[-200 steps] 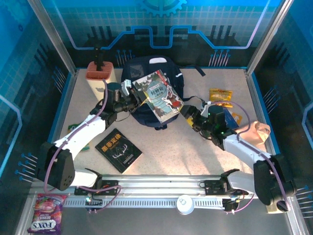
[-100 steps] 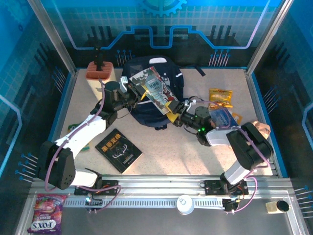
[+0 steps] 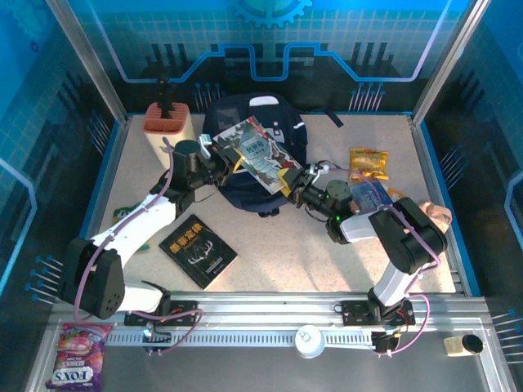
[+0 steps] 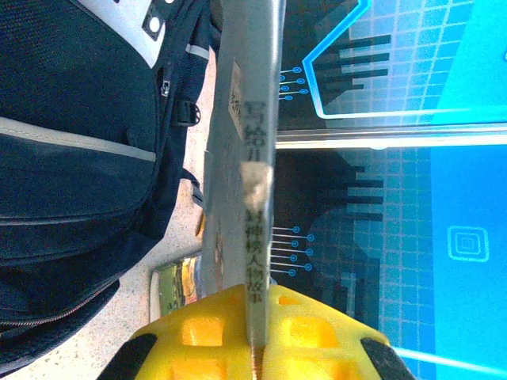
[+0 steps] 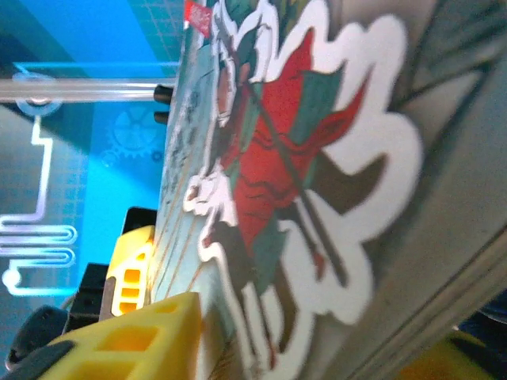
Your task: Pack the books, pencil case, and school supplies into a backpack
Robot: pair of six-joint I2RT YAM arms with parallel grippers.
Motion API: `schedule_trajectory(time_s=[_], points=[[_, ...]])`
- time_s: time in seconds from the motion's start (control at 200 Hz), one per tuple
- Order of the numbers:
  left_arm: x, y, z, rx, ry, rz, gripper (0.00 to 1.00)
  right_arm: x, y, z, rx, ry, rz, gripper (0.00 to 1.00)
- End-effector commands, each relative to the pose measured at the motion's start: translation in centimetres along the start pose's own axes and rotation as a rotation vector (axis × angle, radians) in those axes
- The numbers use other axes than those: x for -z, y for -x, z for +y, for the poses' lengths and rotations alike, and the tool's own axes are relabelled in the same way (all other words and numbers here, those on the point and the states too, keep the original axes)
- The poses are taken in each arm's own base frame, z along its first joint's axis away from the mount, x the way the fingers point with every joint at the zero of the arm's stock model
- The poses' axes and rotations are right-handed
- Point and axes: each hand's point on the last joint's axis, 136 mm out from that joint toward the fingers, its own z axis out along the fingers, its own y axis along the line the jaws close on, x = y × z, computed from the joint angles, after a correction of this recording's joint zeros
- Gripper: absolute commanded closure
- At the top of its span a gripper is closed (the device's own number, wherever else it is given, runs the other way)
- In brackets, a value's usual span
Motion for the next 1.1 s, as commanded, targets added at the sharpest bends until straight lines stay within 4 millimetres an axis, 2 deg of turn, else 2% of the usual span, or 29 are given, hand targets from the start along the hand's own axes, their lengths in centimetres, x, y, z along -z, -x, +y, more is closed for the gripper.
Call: schedule_trajectory(time_s=[0.0, 0.095, 0.135, 0.23, 0.34, 0.46, 0.605, 0.75, 0.855, 0.96, 1.096], points=[[0.4, 0.7, 0.4, -0.018, 0.008, -0.027, 1.0, 0.3, 0.2, 1.5, 0.069, -0.006, -0.012, 0.68], [0.2, 0.8, 1.3, -0.023, 0.037, -0.029, 1.0, 0.7, 0.4, 1.6, 0.103, -0.049, -0.015, 0.82], [0.0, 0.8, 1.6, -0.03, 0.051, -0.024, 0.95, 1.0, 0.6, 1.8, 0.122, -0.065, -0.017, 0.88], [-0.3, 0.8, 2.7, -0.074, 0.103, -0.014, 0.72, 1.6, 1.3, 2.2, 0.172, -0.104, -0.032, 0.96], [-0.3, 1.0, 4.2, -0.168, 0.193, -0.008, 0.48, 3.0, 2.6, 2.8, 0.236, -0.161, -0.061, 1.0], [-0.7, 1.0, 5.1, -0.305, 0.262, 0.027, 0.3, 5.0, 4.5, 3.9, 0.312, -0.197, -0.106, 1.0], [-1.8, 0.1, 5.3, -0.546, 0.355, 0.105, 0.19, 8.2, 6.9, 4.8, 0.37, -0.263, -0.172, 1.0], [-3.5, -1.4, 5.2, -0.798, 0.445, 0.195, 0.05, 11.3, 8.7, 4.5, 0.381, -0.348, -0.225, 1.0], [-5.1, -2.6, 5.4, -0.958, 0.484, 0.271, 0.01, 13.0, 9.6, 4.2, 0.375, -0.387, -0.255, 1.0], [-6.5, -3.3, 6.1, -1.131, 0.535, 0.334, 0.01, 14.3, 10.0, 4.0, 0.376, -0.426, -0.272, 1.0], [-8.1, -3.1, 7.5, -1.268, 0.62, 0.408, 0.01, 15.8, 10.2, 3.8, 0.375, -0.475, -0.292, 1.0]])
